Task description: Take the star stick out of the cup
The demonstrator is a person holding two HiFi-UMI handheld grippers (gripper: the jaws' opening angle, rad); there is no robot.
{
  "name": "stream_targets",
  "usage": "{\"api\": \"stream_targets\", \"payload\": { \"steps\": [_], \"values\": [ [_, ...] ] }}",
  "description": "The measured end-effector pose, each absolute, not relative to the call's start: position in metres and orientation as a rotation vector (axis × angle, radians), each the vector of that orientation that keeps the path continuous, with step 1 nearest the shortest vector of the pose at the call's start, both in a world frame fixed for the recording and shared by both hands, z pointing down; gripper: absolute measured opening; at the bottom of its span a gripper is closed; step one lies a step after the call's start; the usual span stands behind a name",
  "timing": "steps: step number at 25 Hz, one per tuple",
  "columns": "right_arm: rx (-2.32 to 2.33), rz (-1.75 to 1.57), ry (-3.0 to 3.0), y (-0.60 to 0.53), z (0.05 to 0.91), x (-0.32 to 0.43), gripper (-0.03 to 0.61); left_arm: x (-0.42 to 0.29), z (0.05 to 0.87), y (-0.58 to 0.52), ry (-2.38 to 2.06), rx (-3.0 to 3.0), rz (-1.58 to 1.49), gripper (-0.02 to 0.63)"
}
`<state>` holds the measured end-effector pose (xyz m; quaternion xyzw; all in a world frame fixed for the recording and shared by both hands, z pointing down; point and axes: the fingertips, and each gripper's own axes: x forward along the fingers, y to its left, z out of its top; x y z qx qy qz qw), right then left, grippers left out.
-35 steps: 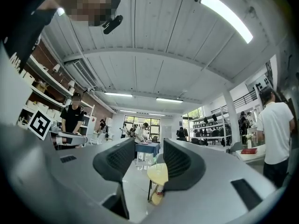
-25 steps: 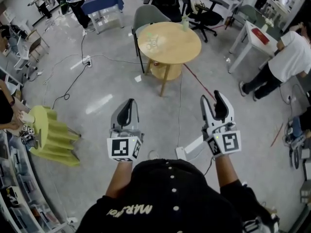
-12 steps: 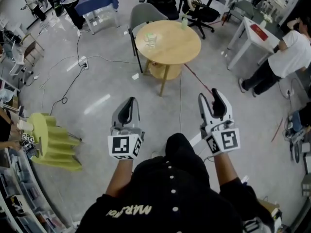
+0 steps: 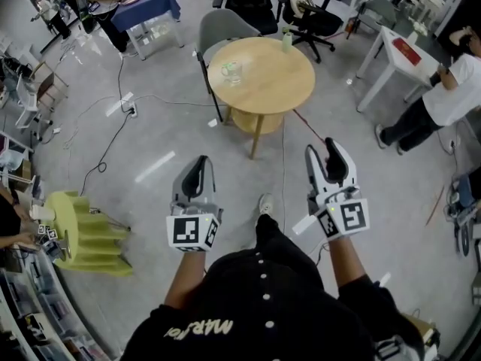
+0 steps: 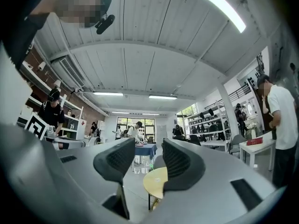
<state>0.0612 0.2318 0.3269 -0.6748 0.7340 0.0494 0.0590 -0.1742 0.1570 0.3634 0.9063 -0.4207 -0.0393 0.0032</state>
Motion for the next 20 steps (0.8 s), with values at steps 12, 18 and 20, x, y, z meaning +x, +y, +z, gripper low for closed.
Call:
{"api": "stream_targets", "payload": {
  "steps": [12, 18, 20],
  "values": [
    [-1.97, 0.128, 2.282, 0.075, 0.323, 0.125, 0.176, -0.106, 0.353, 0.012, -1.41, 2.816, -0.104, 0.003],
    [-1.932, 0.112, 2.326, 0.008, 0.328, 0.156, 0.176, -0.081, 0.359, -0.048, -1.471, 2.775, -0.082, 0.003],
    [-1.915, 0.113, 2.34, -0.012, 0.329, 0.165, 0.176, -0.074, 0.36, -0.065, -1.497, 2.76, -0.078, 0.003]
  ]
}}
